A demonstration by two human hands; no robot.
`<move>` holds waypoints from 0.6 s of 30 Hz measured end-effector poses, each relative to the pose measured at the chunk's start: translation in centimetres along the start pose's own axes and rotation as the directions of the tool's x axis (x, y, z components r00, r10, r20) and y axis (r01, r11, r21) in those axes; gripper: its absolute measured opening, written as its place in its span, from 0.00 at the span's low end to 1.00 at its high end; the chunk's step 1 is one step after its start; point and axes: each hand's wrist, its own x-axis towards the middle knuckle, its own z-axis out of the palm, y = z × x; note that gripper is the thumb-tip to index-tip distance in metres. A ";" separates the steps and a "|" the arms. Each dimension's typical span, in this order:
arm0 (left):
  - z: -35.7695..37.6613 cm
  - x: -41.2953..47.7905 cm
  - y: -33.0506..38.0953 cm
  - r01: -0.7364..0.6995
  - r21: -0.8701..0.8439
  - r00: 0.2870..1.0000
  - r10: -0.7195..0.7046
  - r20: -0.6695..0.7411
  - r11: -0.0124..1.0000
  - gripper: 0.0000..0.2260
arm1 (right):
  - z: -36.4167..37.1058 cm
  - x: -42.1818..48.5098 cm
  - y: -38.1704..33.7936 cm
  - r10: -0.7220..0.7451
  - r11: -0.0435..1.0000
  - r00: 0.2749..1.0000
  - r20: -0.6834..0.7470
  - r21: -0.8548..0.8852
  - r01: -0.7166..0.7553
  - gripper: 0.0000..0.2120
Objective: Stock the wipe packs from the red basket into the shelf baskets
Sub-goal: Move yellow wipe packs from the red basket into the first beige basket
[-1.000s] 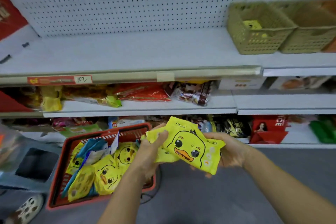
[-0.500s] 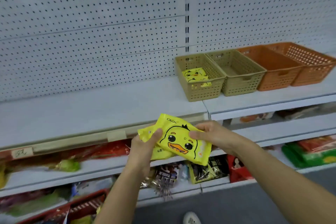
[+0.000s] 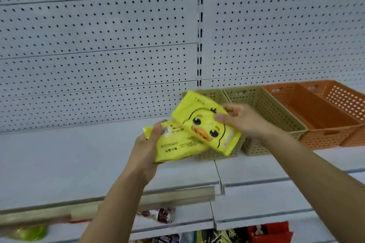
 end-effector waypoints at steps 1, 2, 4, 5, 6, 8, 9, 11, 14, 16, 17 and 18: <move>0.0 0.6 0.2 0.006 -0.014 0.999 -0.007 -0.040 1.000 0.15 | -0.8 0.9 0.0 -0.020 0.999 0.997 -0.073 0.034 0.022 0.06; -0.1 1.0 0.5 0.008 -0.024 0.997 -0.010 -0.078 1.000 0.14 | -1.6 1.7 -0.1 -0.031 0.996 0.991 -0.133 0.076 0.041 0.06; -0.5 2.0 0.9 -0.003 -0.031 0.988 -0.002 -0.152 1.000 0.15 | -2.9 3.4 0.2 -0.070 0.996 0.978 -0.197 0.041 0.080 0.07; -0.8 2.5 0.9 -0.012 -0.031 0.982 0.006 -0.191 0.999 0.15 | -3.5 4.5 0.7 -0.103 0.994 0.976 -0.192 -0.052 0.095 0.06; -1.0 2.9 0.9 -0.023 -0.035 0.973 0.014 -0.230 0.999 0.15 | -3.9 5.6 1.2 -0.122 0.980 0.979 -0.162 -0.177 0.092 0.05; -1.4 3.4 0.8 -0.037 -0.054 0.954 0.020 -0.299 0.998 0.14 | -4.4 7.6 2.3 -0.091 0.893 0.995 -0.028 -0.445 0.069 0.02; -1.4 3.5 0.7 -0.038 -0.066 0.947 0.015 -0.320 0.997 0.15 | -4.3 8.4 2.9 -0.049 0.830 0.996 0.070 -0.553 0.080 0.02; -1.4 3.6 0.6 -0.041 -0.087 0.938 0.008 -0.345 0.995 0.15 | -3.7 10.0 4.3 0.107 0.695 0.961 0.255 -0.711 0.111 0.05; -1.0 4.0 0.4 -0.048 -0.096 0.927 0.008 -0.376 0.994 0.15 | -2.7 11.4 6.0 0.295 0.580 0.888 0.352 -0.805 0.126 0.11; -0.5 4.4 0.3 -0.047 -0.098 0.922 0.005 -0.387 0.994 0.15 | -2.2 12.1 6.8 0.369 0.540 0.855 0.365 -0.833 0.122 0.06; -0.3 4.5 0.2 -0.046 -0.099 0.921 0.004 -0.389 0.994 0.15 | -1.9 12.0 7.0 0.411 0.515 0.834 0.368 -0.849 0.121 0.09; 0.0 4.6 0.2 -0.045 -0.103 0.922 0.001 -0.388 0.994 0.15 | -1.7 12.1 7.7 0.424 0.496 0.828 0.367 -0.859 0.127 0.10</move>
